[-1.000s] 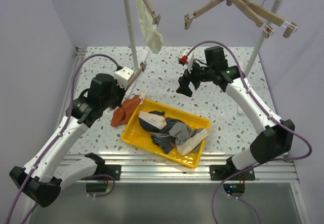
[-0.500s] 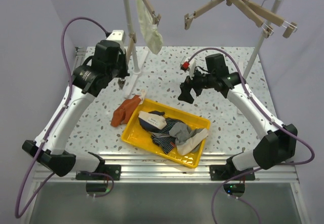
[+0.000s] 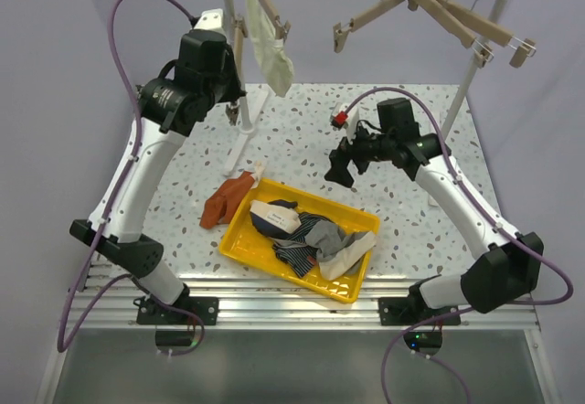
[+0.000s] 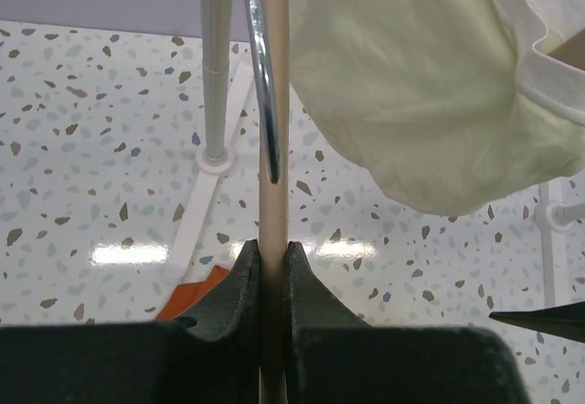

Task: Remove the underwear clipped to the hanger
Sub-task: Place the hanger at the clothesline.

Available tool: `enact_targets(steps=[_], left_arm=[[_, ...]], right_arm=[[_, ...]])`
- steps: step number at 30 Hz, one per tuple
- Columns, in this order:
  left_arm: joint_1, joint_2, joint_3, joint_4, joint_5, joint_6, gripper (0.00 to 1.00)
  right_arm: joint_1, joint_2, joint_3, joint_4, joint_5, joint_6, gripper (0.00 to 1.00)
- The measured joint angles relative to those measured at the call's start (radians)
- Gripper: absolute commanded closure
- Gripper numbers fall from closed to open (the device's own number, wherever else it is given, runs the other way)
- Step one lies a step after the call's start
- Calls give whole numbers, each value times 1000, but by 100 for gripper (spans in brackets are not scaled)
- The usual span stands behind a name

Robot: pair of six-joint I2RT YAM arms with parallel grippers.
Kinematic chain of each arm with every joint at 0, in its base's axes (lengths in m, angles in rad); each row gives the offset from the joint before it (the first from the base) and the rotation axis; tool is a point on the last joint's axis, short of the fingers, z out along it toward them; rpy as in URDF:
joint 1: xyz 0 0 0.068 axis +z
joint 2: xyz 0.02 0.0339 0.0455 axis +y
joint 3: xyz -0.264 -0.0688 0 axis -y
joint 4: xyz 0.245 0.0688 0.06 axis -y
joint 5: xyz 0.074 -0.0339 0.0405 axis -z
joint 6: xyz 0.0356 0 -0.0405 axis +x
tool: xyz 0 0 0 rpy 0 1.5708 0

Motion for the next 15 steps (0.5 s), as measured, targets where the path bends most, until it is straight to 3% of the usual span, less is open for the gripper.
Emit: enact_targets(steps=[7,15], left_arm=[[3,98,137,-10,5,-7,100],[5,100,150,25,4,21,100]], right_arm=[[-8,-45,-16,2,0,0,1],[-11,-63,-52,2,0,-1,1]])
